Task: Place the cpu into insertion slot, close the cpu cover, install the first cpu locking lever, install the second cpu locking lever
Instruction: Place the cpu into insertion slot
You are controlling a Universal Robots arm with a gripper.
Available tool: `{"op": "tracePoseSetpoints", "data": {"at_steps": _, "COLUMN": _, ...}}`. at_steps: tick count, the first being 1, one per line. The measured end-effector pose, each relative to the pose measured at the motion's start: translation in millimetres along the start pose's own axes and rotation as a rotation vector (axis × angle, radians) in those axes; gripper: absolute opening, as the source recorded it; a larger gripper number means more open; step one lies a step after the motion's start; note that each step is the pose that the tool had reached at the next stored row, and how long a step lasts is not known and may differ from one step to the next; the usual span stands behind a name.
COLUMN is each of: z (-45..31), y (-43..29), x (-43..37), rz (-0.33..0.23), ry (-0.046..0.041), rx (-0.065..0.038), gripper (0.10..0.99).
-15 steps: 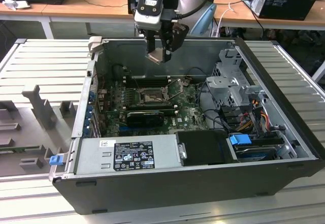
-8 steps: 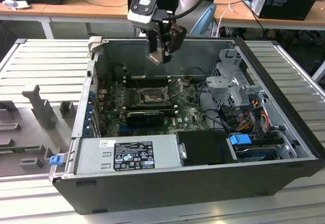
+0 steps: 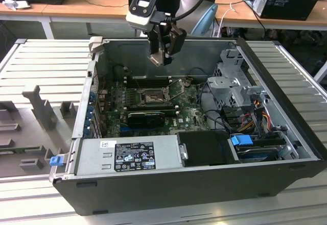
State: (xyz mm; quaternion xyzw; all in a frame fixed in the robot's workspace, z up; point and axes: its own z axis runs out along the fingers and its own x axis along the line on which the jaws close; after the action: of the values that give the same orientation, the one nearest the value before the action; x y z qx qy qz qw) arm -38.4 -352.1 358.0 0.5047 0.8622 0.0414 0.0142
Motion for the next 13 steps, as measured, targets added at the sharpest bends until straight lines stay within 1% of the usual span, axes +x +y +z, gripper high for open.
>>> {"op": "tracePoseSetpoints", "data": {"at_steps": 2, "z": 0.1, "y": 0.0, "x": 0.0, "rz": 0.013, "ry": -0.0012, "rx": 0.0, "gripper": 0.529}}
{"op": "tracePoseSetpoints", "data": {"at_steps": 13, "z": 0.6, "y": -0.1, "x": 0.0, "rz": 0.151, "ry": -0.013, "rx": -0.003, "gripper": 0.529}}
